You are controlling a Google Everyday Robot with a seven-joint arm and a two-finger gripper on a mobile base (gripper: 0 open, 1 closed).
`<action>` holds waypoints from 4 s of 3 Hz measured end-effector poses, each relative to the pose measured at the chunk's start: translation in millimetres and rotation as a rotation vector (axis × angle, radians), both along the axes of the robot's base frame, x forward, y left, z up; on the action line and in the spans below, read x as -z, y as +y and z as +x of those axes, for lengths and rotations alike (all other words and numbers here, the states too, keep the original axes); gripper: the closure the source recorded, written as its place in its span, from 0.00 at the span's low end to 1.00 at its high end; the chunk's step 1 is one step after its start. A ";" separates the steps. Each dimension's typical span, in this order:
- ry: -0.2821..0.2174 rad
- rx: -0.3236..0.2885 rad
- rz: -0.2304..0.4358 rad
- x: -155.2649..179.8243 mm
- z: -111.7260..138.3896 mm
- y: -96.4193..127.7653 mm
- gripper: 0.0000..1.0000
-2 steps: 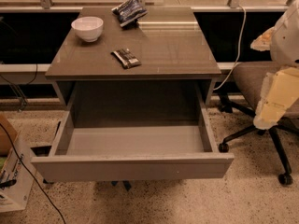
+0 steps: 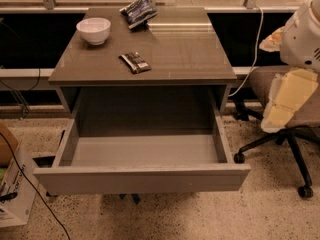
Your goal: Place rxbar chocolate into top drawer
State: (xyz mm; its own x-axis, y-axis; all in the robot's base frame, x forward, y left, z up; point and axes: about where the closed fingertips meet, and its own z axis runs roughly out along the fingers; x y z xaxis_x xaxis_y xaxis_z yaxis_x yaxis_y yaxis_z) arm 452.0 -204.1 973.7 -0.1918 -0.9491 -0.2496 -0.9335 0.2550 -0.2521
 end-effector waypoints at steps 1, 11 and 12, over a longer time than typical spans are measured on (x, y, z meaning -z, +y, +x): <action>-0.013 -0.024 0.053 10.4 26.2 15.9 0.00; 0.035 -0.011 0.488 112.5 263.5 187.0 0.00; 0.058 -0.007 0.501 120.0 262.0 188.6 0.00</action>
Offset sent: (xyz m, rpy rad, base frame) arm 0.1035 0.0559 -0.0413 0.1322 -0.0168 0.0614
